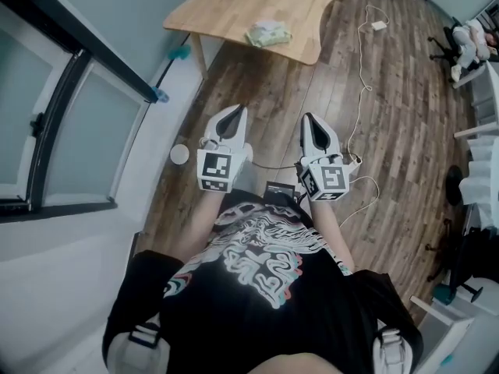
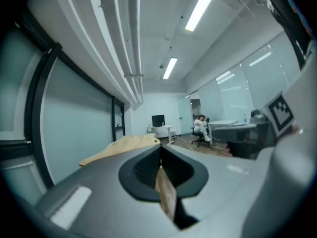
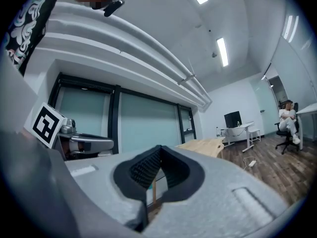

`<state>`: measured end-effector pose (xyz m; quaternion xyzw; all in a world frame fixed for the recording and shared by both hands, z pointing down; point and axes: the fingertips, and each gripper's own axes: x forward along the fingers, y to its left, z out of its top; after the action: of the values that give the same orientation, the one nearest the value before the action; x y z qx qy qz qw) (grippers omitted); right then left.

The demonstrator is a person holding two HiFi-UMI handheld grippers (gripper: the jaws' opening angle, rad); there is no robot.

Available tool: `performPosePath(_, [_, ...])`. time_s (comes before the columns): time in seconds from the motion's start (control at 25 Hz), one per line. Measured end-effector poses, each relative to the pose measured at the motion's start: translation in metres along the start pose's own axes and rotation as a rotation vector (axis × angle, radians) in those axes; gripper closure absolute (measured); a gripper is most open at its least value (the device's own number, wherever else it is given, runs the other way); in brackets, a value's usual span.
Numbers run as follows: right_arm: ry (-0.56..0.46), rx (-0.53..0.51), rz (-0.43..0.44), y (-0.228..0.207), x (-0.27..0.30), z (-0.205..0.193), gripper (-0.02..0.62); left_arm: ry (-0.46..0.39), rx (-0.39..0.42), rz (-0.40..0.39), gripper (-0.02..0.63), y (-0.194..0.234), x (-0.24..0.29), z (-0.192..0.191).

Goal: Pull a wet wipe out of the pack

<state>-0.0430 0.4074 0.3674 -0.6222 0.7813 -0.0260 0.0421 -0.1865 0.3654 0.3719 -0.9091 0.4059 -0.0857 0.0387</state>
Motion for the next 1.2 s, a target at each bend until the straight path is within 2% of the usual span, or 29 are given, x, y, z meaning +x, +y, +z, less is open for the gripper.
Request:
performPosePath(0.32, [0.032,-0.015,-0.013,-0.028,0.016,-0.010,0.597,0.020,-0.074,0.000,0.617,0.009,0.035,-0.016])
performPosePath(0.48, [0.043,-0.013,-0.009,-0.041,0.038,-0.016,0.597,0.037,-0.081,0.005,0.617,0.019,0.057,-0.026])
performPosePath(0.84, [0.076,-0.004,-0.006,-0.077,0.116,-0.026,0.597,0.062,-0.077,0.017,0.617,0.065,0.130,-0.028])
performPosePath(1.2, [0.110,-0.020,-0.029,-0.111,0.207,-0.032,0.597,0.069,-0.065,-0.019,0.617,0.117,0.219,-0.027])
